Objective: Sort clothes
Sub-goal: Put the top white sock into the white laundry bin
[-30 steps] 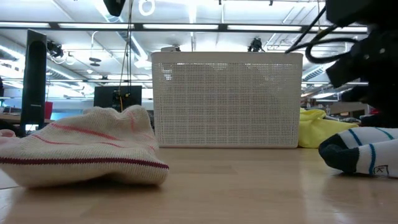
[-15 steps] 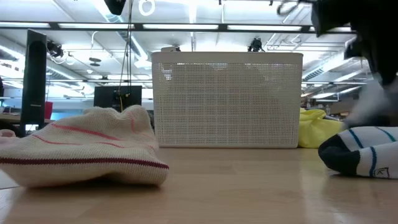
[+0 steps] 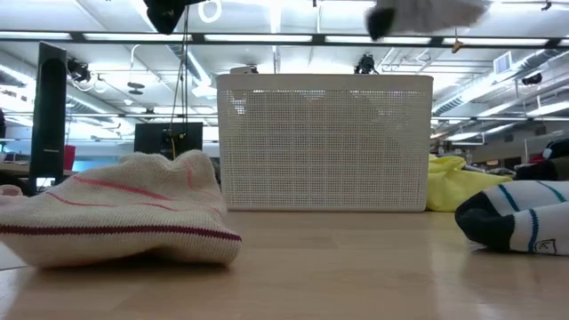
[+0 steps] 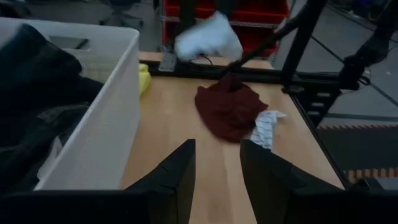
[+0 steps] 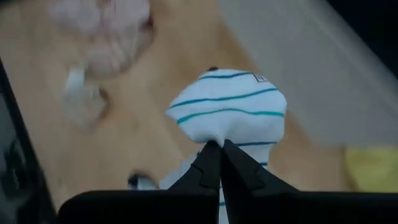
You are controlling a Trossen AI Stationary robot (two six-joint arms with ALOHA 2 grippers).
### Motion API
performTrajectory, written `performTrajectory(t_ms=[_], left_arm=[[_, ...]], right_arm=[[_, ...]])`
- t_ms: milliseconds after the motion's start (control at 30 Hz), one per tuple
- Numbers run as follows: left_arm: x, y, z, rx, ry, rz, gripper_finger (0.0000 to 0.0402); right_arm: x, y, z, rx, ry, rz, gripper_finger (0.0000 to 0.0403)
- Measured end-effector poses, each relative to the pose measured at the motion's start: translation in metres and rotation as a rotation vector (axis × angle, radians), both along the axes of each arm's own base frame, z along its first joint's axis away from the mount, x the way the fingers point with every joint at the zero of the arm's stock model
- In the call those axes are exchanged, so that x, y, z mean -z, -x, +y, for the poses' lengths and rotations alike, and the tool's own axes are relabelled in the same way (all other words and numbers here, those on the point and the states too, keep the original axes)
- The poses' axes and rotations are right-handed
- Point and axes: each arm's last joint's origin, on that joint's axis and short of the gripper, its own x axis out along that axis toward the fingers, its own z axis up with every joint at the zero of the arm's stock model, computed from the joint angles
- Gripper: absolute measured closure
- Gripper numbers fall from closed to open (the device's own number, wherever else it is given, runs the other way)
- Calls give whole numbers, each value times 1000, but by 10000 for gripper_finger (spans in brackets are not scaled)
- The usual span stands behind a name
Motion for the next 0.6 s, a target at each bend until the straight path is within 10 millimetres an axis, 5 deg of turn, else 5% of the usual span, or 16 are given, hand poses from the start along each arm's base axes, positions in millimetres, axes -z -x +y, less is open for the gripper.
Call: performTrajectory(t_ms=[267, 600], left_arm=[[0, 0, 7, -10, 9, 0, 270], [-8, 10, 15, -62, 4, -43, 270]], right_arm=[[-51, -6, -47, 12, 217, -132, 403], [-56, -6, -141, 42, 321, 14, 403]])
